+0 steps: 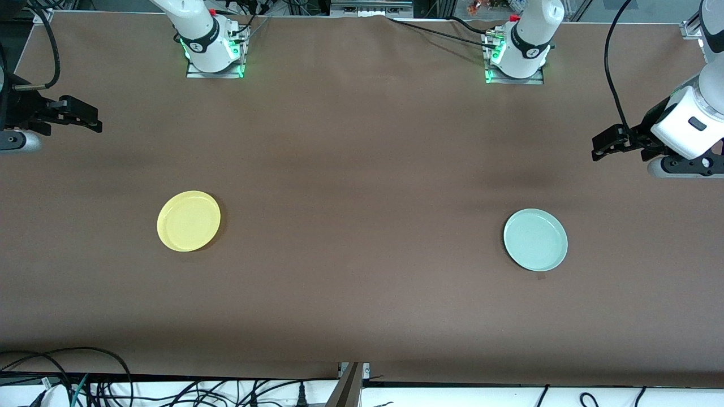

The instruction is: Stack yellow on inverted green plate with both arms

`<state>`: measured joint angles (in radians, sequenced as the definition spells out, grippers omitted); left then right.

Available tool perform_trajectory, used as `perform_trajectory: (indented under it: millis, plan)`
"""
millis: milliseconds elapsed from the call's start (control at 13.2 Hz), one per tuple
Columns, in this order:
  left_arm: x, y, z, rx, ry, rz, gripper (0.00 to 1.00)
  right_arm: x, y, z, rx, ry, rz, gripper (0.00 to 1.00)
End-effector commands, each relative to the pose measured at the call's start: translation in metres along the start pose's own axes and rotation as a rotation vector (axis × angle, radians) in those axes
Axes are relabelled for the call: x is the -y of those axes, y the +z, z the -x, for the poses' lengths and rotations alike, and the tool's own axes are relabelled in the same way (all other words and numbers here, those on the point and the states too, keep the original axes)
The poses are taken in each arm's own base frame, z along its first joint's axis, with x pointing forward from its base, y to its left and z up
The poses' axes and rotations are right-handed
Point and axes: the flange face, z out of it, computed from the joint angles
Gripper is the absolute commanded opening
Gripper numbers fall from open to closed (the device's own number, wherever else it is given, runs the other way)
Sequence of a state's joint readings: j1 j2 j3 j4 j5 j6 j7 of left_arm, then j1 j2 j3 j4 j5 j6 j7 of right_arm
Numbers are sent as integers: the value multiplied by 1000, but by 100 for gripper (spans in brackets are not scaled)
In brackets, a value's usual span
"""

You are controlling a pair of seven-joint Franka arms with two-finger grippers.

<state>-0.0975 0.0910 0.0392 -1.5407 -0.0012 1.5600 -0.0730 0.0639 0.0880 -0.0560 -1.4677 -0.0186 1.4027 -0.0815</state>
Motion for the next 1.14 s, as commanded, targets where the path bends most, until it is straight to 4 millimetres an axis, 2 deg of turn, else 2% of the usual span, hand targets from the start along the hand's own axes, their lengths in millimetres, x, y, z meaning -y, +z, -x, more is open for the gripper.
perform_trajectory:
  millis: [0, 379, 455, 834, 1061]
  plan:
    - [0, 3, -8, 9, -2, -6, 100, 3, 0, 1, 1, -2, 3, 100]
    - [2, 18, -9, 63, -10, -10, 100, 3, 1, 1, 5, -5, 3, 100]
    - [2, 28, -14, 79, -13, -12, 100, 3, 1, 1, 7, -5, 3, 100]
    - [10, 114, -56, 163, -53, -25, 100, 7, 0, 1, 2, -13, 2, 100]
    - [22, 156, -71, 166, -72, -26, 100, 7, 0, 1, 3, -14, 1, 100]
